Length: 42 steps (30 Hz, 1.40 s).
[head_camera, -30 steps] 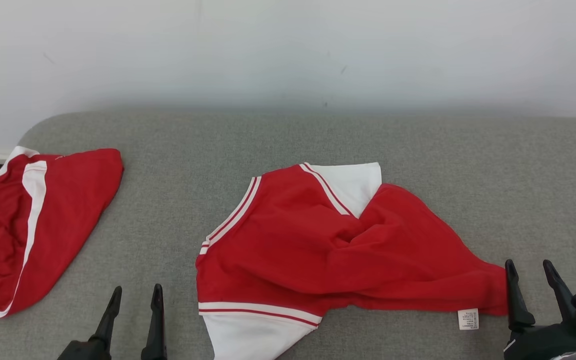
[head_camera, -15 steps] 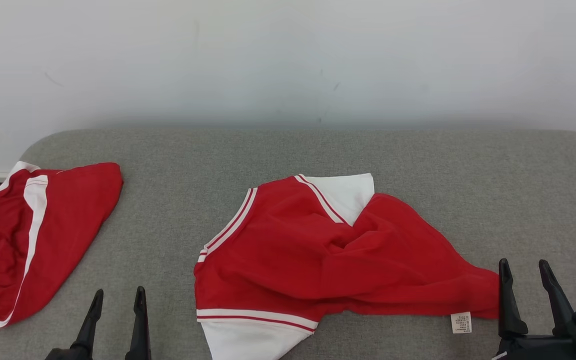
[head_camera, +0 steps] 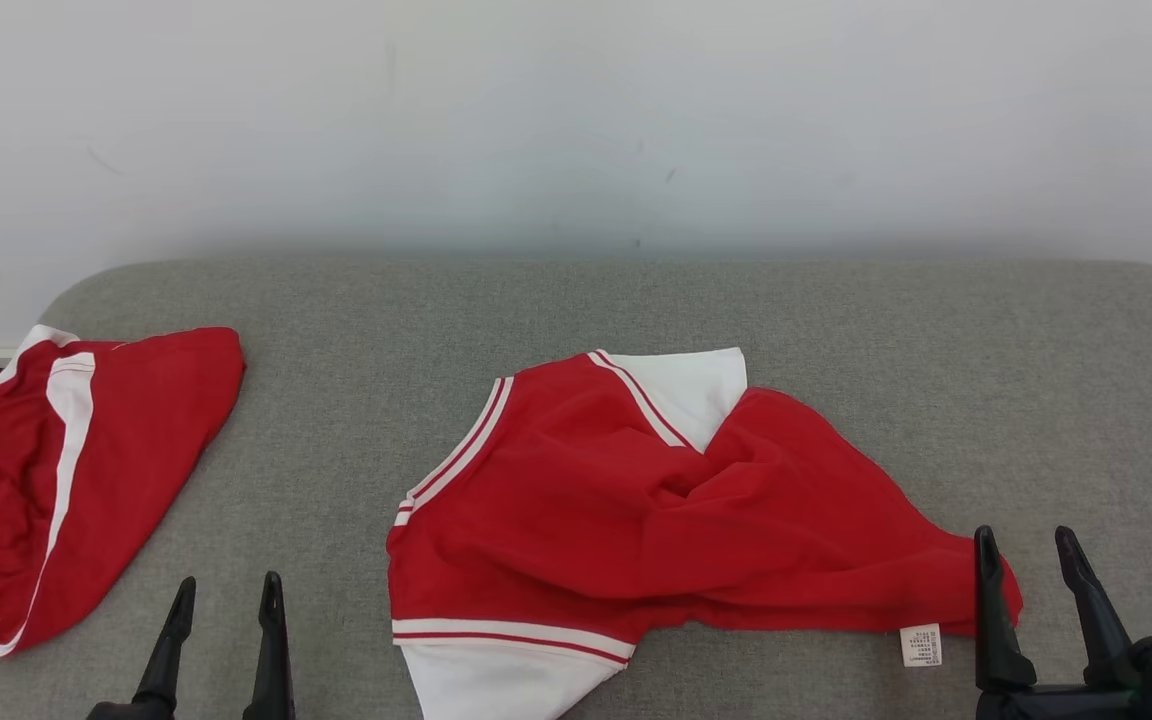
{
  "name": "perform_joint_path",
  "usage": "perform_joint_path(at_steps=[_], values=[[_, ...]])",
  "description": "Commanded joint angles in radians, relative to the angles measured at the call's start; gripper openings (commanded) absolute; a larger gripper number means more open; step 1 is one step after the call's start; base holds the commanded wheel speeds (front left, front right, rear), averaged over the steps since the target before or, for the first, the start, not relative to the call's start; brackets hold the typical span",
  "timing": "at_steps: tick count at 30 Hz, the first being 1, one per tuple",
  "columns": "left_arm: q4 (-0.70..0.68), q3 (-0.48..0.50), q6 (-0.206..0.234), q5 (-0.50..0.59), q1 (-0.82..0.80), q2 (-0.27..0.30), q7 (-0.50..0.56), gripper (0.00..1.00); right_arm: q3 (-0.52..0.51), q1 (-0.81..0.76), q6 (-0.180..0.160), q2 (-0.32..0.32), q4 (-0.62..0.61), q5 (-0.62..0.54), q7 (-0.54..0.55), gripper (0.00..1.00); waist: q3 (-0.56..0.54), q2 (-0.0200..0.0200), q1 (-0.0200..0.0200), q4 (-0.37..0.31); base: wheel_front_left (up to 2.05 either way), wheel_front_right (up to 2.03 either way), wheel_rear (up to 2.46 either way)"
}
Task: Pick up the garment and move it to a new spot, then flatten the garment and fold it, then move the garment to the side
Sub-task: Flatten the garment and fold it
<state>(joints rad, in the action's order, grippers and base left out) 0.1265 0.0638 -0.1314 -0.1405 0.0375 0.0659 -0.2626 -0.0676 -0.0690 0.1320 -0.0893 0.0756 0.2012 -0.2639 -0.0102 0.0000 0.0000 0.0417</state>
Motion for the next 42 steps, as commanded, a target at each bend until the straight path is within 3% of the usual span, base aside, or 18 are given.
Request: perform_joint_path(at_steps=[1, 16, 32, 42], values=[[-0.003, 0.001, 0.002, 0.011, 0.011, -0.002, -0.003, 1.00, 0.002, -0.014, -0.003, -0.001, -0.005, 0.006, -0.001, 1.00, 0.000, 0.0000, 0.0000, -0.001, 0.00, 0.00, 0.00], [0.003, -0.009, 0.002, 0.008, -0.002, 0.015, -0.003, 1.00, 0.069, -0.015, -0.003, -0.016, 0.009, 0.006, -0.001, 1.00, 0.000, 0.0000, 0.0000, 0.005, 0.00, 0.00, 0.00], [0.011, -0.015, 0.002, 0.012, 0.001, 0.017, -0.003, 1.00, 0.075, 0.000, -0.003, -0.019, 0.051, -0.011, -0.001, 1.00, 0.000, 0.0000, 0.0000, 0.006, 0.00, 0.00, 0.00], [0.115, -0.176, 0.002, -0.025, -0.012, 0.020, -0.003, 1.00, 0.036, 0.019, -0.003, -0.069, 0.149, -0.005, -0.001, 1.00, 0.015, 0.0000, 0.0000, 0.004, 0.00, 0.00, 0.00]])
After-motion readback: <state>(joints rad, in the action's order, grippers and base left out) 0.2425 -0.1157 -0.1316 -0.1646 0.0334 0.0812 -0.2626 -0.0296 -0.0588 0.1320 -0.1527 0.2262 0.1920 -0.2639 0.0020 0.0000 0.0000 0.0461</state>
